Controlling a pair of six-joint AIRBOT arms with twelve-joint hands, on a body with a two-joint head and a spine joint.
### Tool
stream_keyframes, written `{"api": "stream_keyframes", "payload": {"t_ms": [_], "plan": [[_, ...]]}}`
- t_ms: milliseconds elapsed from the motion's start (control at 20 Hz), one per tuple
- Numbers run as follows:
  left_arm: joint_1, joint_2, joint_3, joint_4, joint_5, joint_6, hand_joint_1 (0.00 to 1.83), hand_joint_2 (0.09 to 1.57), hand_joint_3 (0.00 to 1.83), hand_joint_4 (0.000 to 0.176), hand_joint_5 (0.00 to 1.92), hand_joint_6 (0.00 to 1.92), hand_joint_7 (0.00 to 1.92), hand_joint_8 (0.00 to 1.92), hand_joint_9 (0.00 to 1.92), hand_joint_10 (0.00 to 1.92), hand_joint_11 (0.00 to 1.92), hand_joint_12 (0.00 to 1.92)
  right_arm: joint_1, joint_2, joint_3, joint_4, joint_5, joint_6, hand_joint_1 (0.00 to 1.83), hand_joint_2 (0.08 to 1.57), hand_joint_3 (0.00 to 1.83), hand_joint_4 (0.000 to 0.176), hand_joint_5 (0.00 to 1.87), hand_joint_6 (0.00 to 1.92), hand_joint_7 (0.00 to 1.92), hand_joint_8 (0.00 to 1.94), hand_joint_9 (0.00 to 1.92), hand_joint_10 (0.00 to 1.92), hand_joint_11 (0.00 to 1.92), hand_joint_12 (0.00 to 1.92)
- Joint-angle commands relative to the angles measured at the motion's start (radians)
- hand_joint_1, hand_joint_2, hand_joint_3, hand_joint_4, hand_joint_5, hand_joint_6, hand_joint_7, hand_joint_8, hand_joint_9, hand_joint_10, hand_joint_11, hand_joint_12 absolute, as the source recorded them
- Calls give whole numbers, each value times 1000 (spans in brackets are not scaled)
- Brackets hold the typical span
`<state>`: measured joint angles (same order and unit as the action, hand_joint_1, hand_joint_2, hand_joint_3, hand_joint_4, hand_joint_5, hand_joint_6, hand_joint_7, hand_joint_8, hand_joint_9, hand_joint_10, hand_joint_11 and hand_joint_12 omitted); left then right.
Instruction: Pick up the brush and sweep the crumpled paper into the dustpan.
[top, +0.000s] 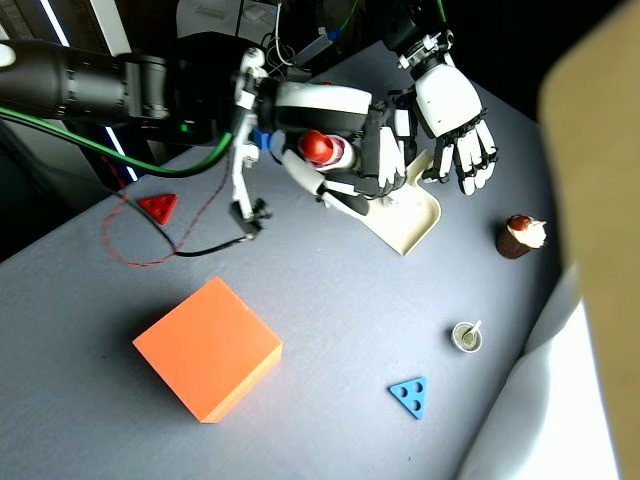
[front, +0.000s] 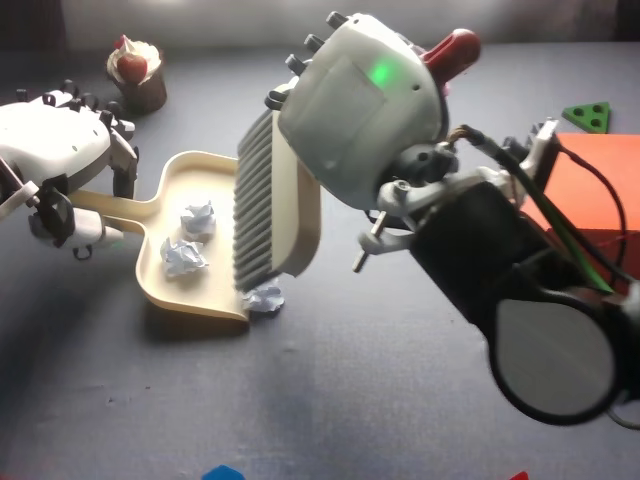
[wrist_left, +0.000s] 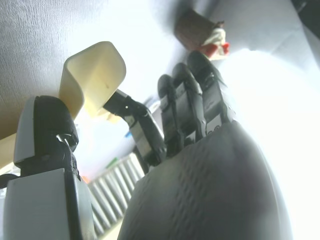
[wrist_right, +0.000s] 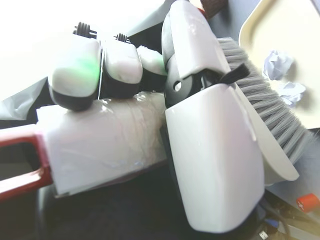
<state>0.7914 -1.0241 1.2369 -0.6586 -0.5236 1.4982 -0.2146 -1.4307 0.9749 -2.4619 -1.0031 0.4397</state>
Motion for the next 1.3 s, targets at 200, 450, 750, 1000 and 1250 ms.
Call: {"api": "stream_keyframes", "payload": {"t_ms": [200, 450, 750, 1000, 1250], "plan": [[-4, 2, 0, 10, -109, 8, 1044, 1153, 0, 35, 913, 1086, 317, 4, 232, 5, 0, 622, -3, 53, -40, -62, -36, -122, 1345, 1180, 5, 0, 786, 1892, 1128, 1941, 1336, 1921, 1497, 1921], [-1, -1, 1, 9, -110, 9, 1078, 1144, 0, 0, 933, 1055, 314, 5, 242, 8, 0, 662, 9, 51, -36, 173, 88, -390, 1361, 1169, 0, 0, 853, 1921, 1116, 1941, 1323, 1921, 1484, 1921], [11, -11, -2, -3, -119, 8, 1074, 1136, 2, 0, 945, 1036, 346, 6, 267, 7, 0, 714, 4, -41, 31, 145, 98, -393, 1357, 1173, 0, 0, 805, 1918, 1141, 1941, 1340, 1921, 1496, 1921], [14, -18, 0, -7, -125, 8, 1064, 1148, 0, 0, 919, 1075, 293, 4, 234, 1, 0, 632, 2, -139, 121, 99, 98, -345, 1358, 1182, 0, 0, 878, 1921, 1112, 1941, 1314, 1921, 1487, 1921], [14, -15, 2, -7, -127, 8, 1016, 1148, 0, 109, 909, 1088, 280, 4, 217, 3, 0, 596, 1, -160, 151, 13, 94, -226, 1372, 1161, 0, 0, 884, 1921, 1116, 1941, 1325, 1921, 1499, 1921]]}}
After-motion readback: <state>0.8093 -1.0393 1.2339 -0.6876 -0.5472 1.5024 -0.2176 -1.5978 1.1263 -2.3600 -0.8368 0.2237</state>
